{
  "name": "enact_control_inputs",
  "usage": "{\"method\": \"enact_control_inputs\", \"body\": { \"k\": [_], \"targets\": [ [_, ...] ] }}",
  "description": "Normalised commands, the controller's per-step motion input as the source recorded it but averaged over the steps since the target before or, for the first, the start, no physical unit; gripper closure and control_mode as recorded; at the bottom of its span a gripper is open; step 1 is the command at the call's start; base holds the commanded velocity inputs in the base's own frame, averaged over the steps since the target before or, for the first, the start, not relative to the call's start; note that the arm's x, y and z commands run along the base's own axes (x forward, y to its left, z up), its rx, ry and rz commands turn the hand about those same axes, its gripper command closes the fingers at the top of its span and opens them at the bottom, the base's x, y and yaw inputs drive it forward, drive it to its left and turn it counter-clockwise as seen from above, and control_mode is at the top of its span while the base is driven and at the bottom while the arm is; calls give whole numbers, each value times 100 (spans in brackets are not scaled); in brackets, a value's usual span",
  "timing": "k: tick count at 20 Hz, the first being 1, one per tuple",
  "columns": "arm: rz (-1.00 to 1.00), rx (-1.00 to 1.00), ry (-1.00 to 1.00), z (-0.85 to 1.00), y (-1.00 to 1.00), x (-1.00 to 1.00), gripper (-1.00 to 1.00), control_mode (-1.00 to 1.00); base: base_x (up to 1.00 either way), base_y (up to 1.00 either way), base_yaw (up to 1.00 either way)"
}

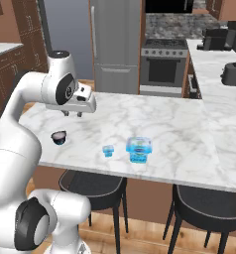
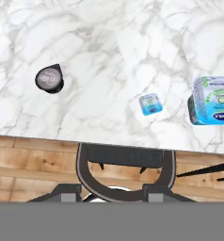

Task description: Stack the yogurt containers by placing the smaller containers on top of the larger containers.

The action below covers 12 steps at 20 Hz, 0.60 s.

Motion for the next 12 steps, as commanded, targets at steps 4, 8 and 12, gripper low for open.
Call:
{"method": "enact_control_inputs", "body": {
  "k": [4,8,12],
  "targets": [
    [0,2,0,0,0,-4,-100,-100,0,0,0],
    [0,11,-10,0,2,-18,-100,-100,0,0,0],
    [0,11,-4,0,10,-14,-100,-100,0,0,0]
  ]
}}
